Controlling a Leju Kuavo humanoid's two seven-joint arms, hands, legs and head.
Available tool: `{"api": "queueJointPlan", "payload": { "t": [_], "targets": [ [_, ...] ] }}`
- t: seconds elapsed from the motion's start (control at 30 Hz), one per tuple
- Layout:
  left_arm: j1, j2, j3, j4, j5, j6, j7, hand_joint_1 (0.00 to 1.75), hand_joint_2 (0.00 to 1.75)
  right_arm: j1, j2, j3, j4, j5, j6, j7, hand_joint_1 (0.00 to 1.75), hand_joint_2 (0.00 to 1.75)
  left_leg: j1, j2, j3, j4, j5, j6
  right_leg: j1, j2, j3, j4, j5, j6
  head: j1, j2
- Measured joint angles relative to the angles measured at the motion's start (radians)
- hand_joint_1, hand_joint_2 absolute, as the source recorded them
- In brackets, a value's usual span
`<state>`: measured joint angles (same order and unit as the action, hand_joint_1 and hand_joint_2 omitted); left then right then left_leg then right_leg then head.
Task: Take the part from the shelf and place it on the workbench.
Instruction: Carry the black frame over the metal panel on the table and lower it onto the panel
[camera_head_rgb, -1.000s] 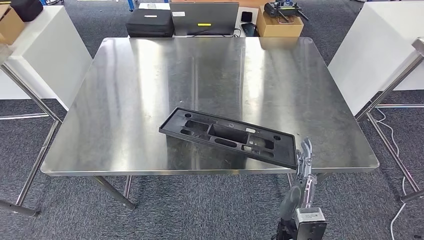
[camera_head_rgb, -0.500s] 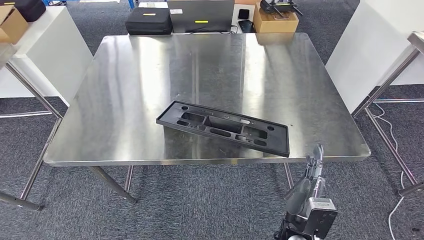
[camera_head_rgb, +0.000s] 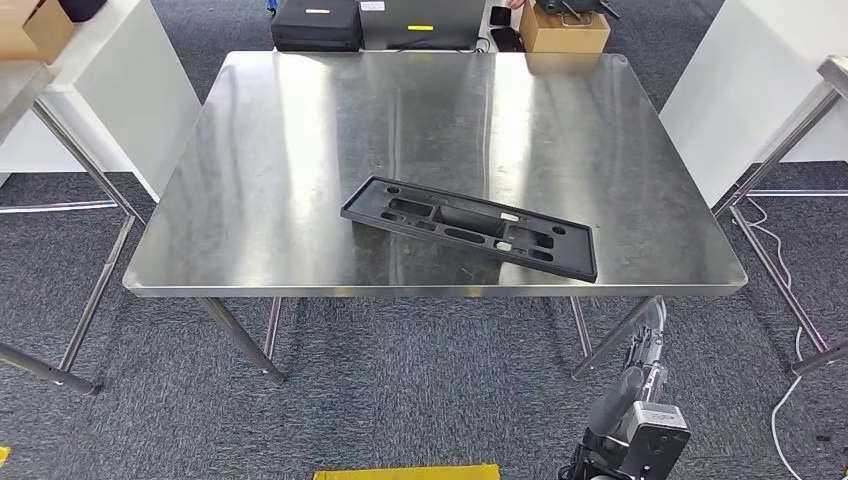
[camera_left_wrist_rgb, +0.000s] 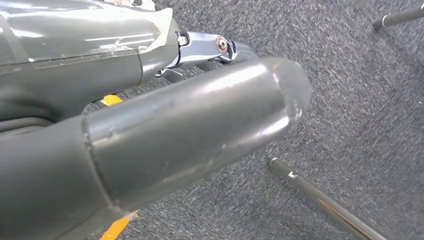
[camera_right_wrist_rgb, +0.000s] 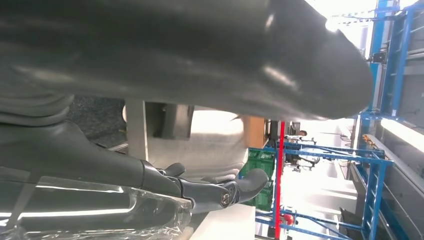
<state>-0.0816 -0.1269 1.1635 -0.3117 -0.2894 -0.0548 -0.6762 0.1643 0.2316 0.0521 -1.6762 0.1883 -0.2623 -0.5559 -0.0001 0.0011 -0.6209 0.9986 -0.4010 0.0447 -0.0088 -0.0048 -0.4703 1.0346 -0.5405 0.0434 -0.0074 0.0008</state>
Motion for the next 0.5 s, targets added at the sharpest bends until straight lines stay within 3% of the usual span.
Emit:
{"api": "queueJointPlan", "payload": {
  "t": [0.07,0.13,0.17,0.2,0.27,0.3,0.33,0.37,0.4,0.43,0.5],
  "targets": [
    [0.0,0.0,0.0,0.0,-0.002,-0.005,-0.002,0.0,0.0,0.0,0.0,-0.001,0.0,-0.004,-0.001,-0.003,0.0,0.0,-0.002,0.0,-0.005,-0.001,0.016,-0.012,0.008,0.001,0.034,-0.069,-0.001,-0.013,0.0,0.0],
    [0.001,0.001,0.001,0.0,-0.004,-0.01,-0.005,0.0,0.0,0.001,0.0,-0.004,0.0,-0.011,-0.002,-0.008,0.0,0.0,0.001,-0.001,-0.01,0.001,0.024,-0.023,0.004,0.0,0.02,-0.073,0.012,-0.028,0.0,0.0],
    [0.002,0.001,0.002,0.0,-0.007,-0.012,-0.006,0.0,0.0,0.001,0.0,-0.006,0.0,-0.014,-0.002,-0.01,0.0,0.0,0.003,-0.002,-0.016,0.013,0.007,-0.029,-0.001,-0.001,0.014,-0.073,0.02,-0.038,-0.002,0.0],
    [0.004,0.001,0.002,0.0,-0.01,-0.015,-0.007,0.0,0.0,0.002,0.001,-0.008,0.0,-0.017,-0.002,-0.013,0.0,0.0,0.005,-0.003,-0.026,0.04,-0.029,-0.035,-0.006,-0.003,0.006,-0.074,0.031,-0.049,-0.004,0.0],
    [0.005,0.002,0.003,0.0,-0.016,-0.023,-0.009,0.0,0.0,0.005,0.002,-0.014,0.0,-0.022,-0.002,-0.017,0.0,0.0,0.011,-0.004,-0.053,0.15,-0.135,-0.045,-0.006,-0.006,-0.014,-0.074,0.052,-0.062,-0.006,0.0],
    [0.004,0.003,0.003,0.0,-0.019,-0.026,-0.009,0.0,0.0,0.009,0.002,-0.017,0.0,-0.023,-0.001,-0.018,0.0,0.0,0.013,-0.004,-0.065,0.213,-0.174,-0.05,-0.005,-0.007,-0.025,-0.073,0.062,-0.064,-0.007,0.0],
    [0.004,0.004,0.003,0.0,-0.022,-0.028,-0.01,0.0,0.0,0.012,0.003,-0.021,-0.001,-0.024,0.0,-0.019,0.0,0.0,0.016,-0.004,-0.068,0.262,-0.19,-0.055,-0.005,-0.008,-0.036,-0.071,0.072,-0.062,-0.007,0.0],
    [0.004,0.005,0.003,0.0,-0.025,-0.03,-0.01,0.0,0.0,0.015,0.003,-0.024,-0.002,-0.024,0.002,-0.02,0.0,0.0,0.02,-0.004,-0.057,0.281,-0.183,-0.058,-0.005,-0.008,-0.048,-0.068,0.081,-0.059,-0.007,0.0],
    [0.004,0.006,0.003,0.0,-0.028,-0.032,-0.01,0.0,0.0,0.018,0.003,-0.027,-0.003,-0.025,0.005,-0.02,0.0,0.0,0.025,-0.004,-0.029,0.264,-0.16,-0.062,-0.007,-0.008,-0.062,-0.063,0.089,-0.055,-0.007,0.0],
    [0.003,0.006,0.003,0.0,-0.03,-0.033,-0.01,0.0,0.0,0.02,0.003,-0.031,-0.005,-0.025,0.008,-0.02,0.0,0.0,0.03,-0.003,0.014,0.213,-0.133,-0.065,-0.008,-0.008,-0.075,-0.056,0.096,-0.05,-0.007,0.0],
    [0.0,0.007,0.002,0.0,-0.034,-0.036,-0.01,0.0,0.0,0.021,0.003,-0.038,-0.01,-0.026,0.015,-0.02,0.0,0.0,0.034,-0.006,0.105,0.081,-0.117,-0.07,-0.008,-0.008,-0.099,-0.041,0.105,-0.036,-0.007,0.0]
  ]
}}
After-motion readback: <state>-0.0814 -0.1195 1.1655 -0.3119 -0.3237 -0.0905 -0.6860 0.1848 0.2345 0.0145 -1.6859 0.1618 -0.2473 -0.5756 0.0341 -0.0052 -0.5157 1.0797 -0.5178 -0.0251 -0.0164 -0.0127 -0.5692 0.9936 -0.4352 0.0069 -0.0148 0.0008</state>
